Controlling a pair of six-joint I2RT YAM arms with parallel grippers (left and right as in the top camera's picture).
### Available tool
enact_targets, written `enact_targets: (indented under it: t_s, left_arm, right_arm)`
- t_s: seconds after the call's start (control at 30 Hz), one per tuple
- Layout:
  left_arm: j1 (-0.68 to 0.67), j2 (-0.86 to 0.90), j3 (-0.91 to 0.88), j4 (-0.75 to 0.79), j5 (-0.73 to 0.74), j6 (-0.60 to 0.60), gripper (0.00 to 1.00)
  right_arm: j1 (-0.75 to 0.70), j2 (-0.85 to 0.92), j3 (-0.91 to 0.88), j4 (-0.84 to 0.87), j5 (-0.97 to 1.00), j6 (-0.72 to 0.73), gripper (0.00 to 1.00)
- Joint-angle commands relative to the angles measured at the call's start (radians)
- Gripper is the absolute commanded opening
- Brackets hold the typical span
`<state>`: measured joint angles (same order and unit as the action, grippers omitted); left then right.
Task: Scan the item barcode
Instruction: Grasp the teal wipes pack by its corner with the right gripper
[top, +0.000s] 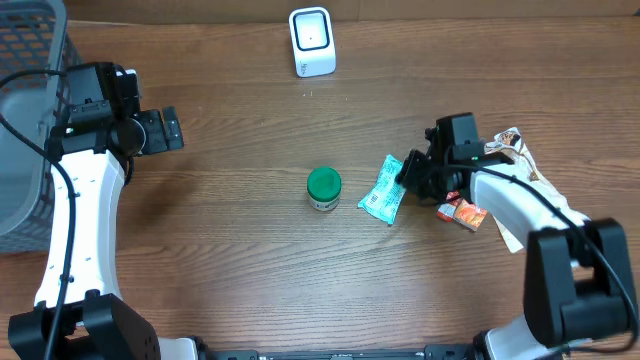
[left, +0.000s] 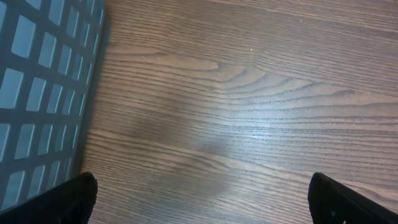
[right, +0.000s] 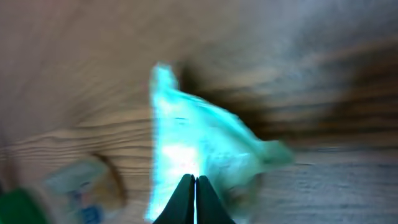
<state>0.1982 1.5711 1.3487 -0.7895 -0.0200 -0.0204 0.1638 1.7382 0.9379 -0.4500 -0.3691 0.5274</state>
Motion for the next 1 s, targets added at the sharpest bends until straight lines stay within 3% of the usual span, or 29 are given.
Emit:
enact_targets:
  t_s: [0.0, 0.27, 0.4, 0.5, 0.7, 0.83, 0.97]
  left_arm:
    - [-0.002, 0.006, 0.007, 0.001, -0.002, -0.01, 1.0]
    - [-0.002, 0.006, 0.007, 0.001, -0.002, -0.01, 1.0]
    - [-0.002, 0.006, 0.007, 0.001, -0.002, -0.01, 1.0]
    - [-0.002, 0.006, 0.007, 0.001, -0.002, -0.01, 1.0]
    - [-0.002, 0.006, 0.007, 0.001, -0.002, -0.01, 1.0]
    - [-0.002, 0.006, 0.007, 0.001, -0.003, -0.01, 1.0]
    - [-0.002, 0.006, 0.007, 0.001, -0.002, -0.01, 1.0]
  right_arm:
    - [-0.002, 0.065, -0.022, 0.0, 0.009, 0.0, 0.04]
    - [-0.002, 0.001, 0.054, -0.002, -0.111, -0.016, 0.04]
    - [-0.002, -0.066, 0.121, -0.016, -0.126, -0.124, 0.06]
    - [-0.004, -0.092, 0.128, -0.017, -0.105, -0.237, 0.17]
    - [-0.005, -0.09, 0.127, -0.079, 0.115, -0.408, 0.33]
    - [-0.005, -0.09, 0.116, -0.087, 0.122, -0.482, 0.53]
    - [-0.016, -0.083, 0.11, -0.094, 0.133, -0.484, 0.54]
